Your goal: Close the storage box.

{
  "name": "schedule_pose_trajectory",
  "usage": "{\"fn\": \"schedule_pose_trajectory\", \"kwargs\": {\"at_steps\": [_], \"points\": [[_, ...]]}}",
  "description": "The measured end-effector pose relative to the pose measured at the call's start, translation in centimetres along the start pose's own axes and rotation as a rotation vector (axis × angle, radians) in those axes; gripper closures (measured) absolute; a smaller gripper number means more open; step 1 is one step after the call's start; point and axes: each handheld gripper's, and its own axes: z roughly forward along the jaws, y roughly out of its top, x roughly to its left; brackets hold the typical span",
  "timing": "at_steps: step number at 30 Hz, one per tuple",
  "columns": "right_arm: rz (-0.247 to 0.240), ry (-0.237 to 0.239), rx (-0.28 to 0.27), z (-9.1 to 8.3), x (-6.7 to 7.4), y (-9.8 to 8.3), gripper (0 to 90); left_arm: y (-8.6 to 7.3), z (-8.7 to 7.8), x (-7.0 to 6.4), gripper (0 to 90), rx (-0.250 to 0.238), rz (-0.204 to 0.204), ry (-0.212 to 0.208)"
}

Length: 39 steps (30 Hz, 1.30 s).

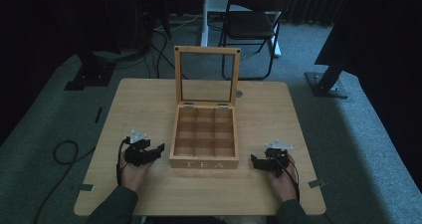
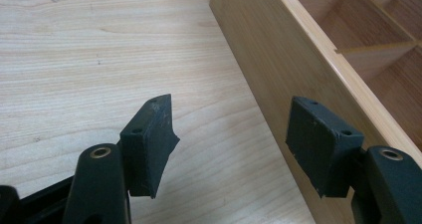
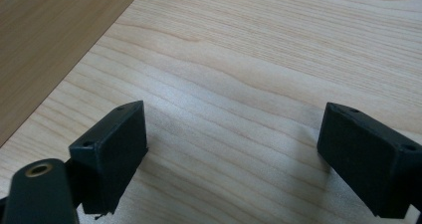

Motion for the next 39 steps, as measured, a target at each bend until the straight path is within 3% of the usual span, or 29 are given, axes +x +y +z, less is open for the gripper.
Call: {"fn": "schedule_pose_trajectory", "kwargs": {"at_steps": [6,14,22,39], "points": [[-0.005,0.004,0.000,0.0,-0.1,0.0,11.8,-0.1,0.0,0.1,36.0,0.002,-0.018,-0.007],[-0.007,0.004,-0.002,0.0,0.0,0.0,12.2,0.1,-0.5,-0.5,36.0,-0.016,0.007,-0.002],[-0.005,0.003,-0.003,0.0,0.0,0.0,12.5,0.8,-1.0,-0.3,36.0,-0.032,-0.016,-0.012],[-0.004,0.000,-0.003,0.0,0.0,0.0,12.4,5.6,-2.3,-0.1,36.2,-0.087,0.034,-0.021]]}}
